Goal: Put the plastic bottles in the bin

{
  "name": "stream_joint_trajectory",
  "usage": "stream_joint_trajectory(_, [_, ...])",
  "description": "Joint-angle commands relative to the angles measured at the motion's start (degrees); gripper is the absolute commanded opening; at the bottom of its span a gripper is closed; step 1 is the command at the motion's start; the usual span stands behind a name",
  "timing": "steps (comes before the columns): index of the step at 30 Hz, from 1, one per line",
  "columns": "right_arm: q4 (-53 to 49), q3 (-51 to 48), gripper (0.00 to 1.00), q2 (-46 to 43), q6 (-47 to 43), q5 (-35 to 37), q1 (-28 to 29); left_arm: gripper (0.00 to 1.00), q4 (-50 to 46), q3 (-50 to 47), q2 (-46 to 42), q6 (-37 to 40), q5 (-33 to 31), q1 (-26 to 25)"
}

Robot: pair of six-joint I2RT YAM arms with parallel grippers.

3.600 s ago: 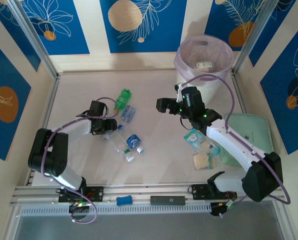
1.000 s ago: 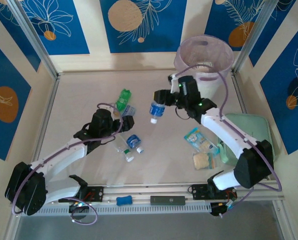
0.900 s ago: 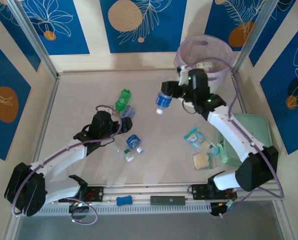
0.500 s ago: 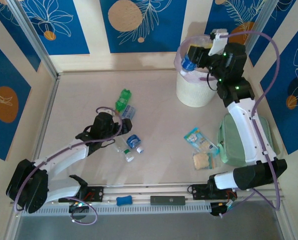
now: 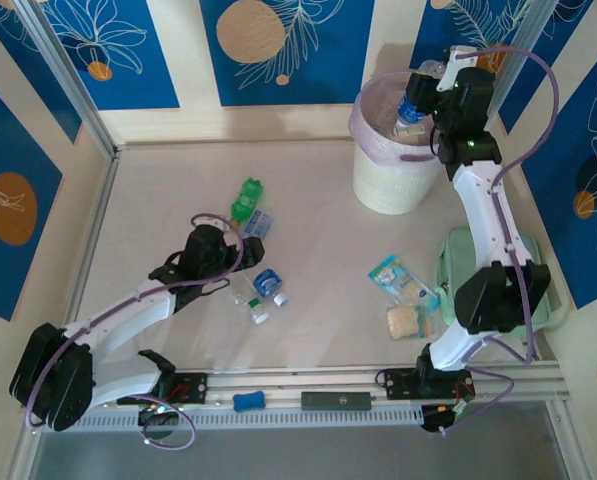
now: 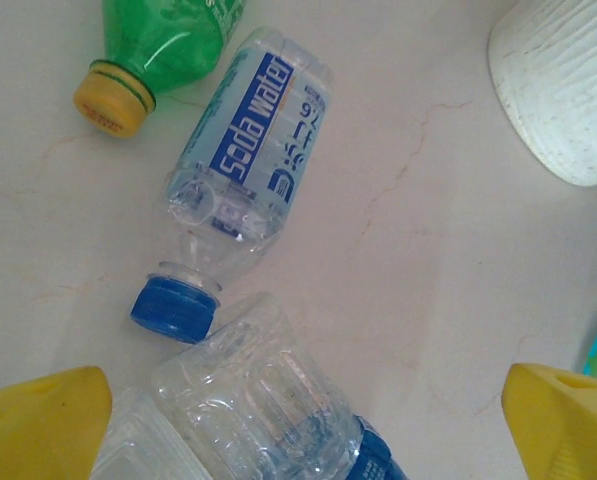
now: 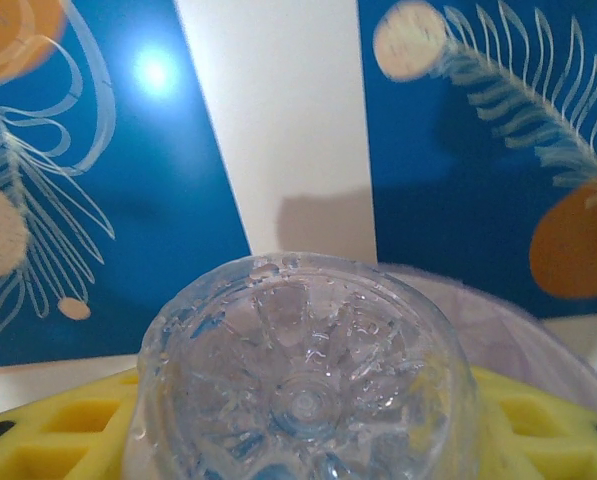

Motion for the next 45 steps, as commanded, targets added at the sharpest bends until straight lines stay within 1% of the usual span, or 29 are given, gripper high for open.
stream_joint_trajectory(1, [-3.7, 3.33, 0.53, 2.11, 5.06, -3.44, -1.17, 1.0, -1.9, 1.25, -2.04, -0.7, -0.31, 0.08])
stream_joint_trajectory(4, [-4.9, 3.27, 0.54, 3.78, 7.63, -7.31, -1.66, 1.0, -2.3, 0.72, -3.1, -1.1, -0.54, 0.07])
stream_joint_trajectory(8, [-10.04, 7.71, 0.58, 7.88, 9.73, -8.87, -2.46, 1.0, -1.9, -0.91, -4.19, -2.12, -0.99, -0.01])
stream_joint_trajectory(9, [-11.38, 9.15, 0.6, 8.84, 10.49, -8.91, -2.68, 1.0, -1.89, -1.3, -4.53, -2.25, -1.08, 0.05])
stream_joint_trajectory(12, [-12.48, 11.06, 0.72, 10.24, 12.91, -9.14, -3.24, 1.0, -2.06, -1.88, -4.96, -2.25, -1.18, 0.0])
stream_joint_trajectory(16, [-12.17, 11.56, 0.82, 9.95, 13.65, -8.16, -3.22, 1.0, -1.48, -2.76, -5.57, -1.85, -1.72, 0.09])
stream_joint_trajectory(20, [-12.2, 11.75, 0.85, 8.05, 12.71, -6.01, -2.89, 1.0, 1.04, -4.23, -6.11, -2.46, -1.95, 0.13])
stream_joint_trajectory(23, [-10.58, 9.49, 0.87, 4.75, 10.72, -3.89, -2.15, 1.0, 1.88, -4.54, -5.91, -2.39, -2.58, 0.13])
stream_joint_trajectory(26, [-7.62, 4.47, 0.88, 0.13, 8.54, -2.48, -0.94, 1.0, 2.46, -4.7, -5.44, -2.16, -3.1, 0.07])
stream_joint_trajectory(30, [-5.2, -3.45, 0.89, -6.34, 7.37, -3.31, 1.48, 1.0, 2.13, -4.58, -4.72, -1.85, -3.88, 0.14])
stream_joint_trajectory(34, [-1.47, -15.54, 0.89, -13.0, 10.82, -5.71, 5.48, 1.0, 1.3, -4.94, -4.45, -2.24, -6.03, 0.36])
stream_joint_trajectory(37, [1.37, -25.19, 0.89, -16.96, 13.15, -7.15, 9.95, 1.0, 2.33, -5.47, -4.53, -2.91, -6.99, 0.75])
stream_joint_trajectory(40, [2.37, -32.31, 0.89, -19.56, 14.75, -7.19, 15.56, 1.0, 3.38, -5.76, -4.85, -3.08, -7.72, 1.02])
stream_joint_trajectory(42, [2.86, -36.75, 0.9, -20.96, 15.72, -5.29, 19.96, 1.0, 3.39, -5.74, -5.35, -2.87, -8.64, 1.27])
stream_joint_trajectory(45, [4.65, -42.76, 0.9, -21.7, 18.8, -4.27, 26.02, 1.0, 2.57, -6.1, -6.58, -2.99, -10.58, 1.63])
